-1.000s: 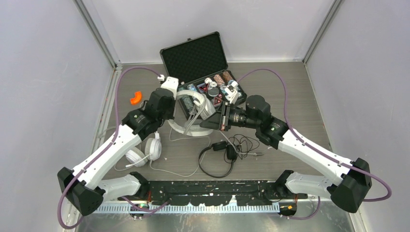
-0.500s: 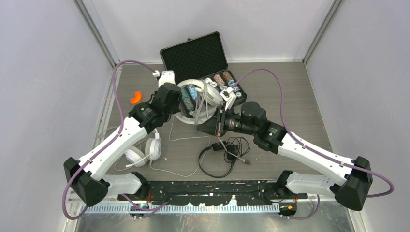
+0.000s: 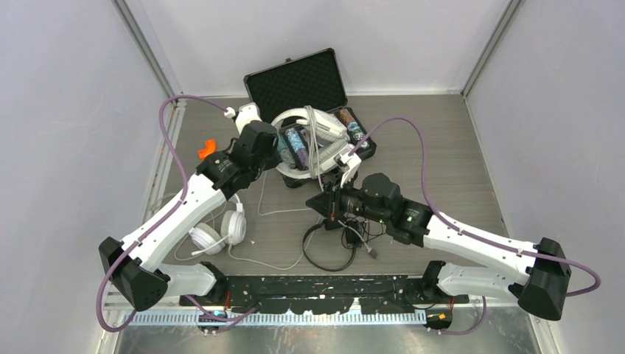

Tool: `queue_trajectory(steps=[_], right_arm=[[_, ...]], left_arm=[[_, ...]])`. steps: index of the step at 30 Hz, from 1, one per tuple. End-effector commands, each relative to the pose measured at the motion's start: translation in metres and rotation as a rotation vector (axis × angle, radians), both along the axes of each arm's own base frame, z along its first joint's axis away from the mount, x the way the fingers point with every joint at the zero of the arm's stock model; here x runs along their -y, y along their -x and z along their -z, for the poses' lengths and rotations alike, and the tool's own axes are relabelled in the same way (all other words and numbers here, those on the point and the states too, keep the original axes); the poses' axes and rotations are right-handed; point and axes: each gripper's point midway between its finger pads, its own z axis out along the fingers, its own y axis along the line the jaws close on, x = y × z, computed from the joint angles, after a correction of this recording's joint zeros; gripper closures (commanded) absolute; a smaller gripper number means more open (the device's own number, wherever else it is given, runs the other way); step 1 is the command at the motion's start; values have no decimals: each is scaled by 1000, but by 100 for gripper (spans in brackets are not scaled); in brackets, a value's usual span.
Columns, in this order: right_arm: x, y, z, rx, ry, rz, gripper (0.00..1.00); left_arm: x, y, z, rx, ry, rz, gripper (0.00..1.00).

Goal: Wrap the headphones
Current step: Wrap the headphones cable around the headphones.

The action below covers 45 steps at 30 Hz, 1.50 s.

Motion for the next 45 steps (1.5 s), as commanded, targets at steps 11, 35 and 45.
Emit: queue_trajectory(steps=[11,35,45], right_arm=[[6,-5,8,197,-9,51,84],[39,0,71,191,22,124,80],[30,-8,81,248,43,113,65]], left_arm=[[25,-5,-69,120,334,-24,100],[36,13,-91,116,485,31,100],[35,14,-90,114,475,30,100]])
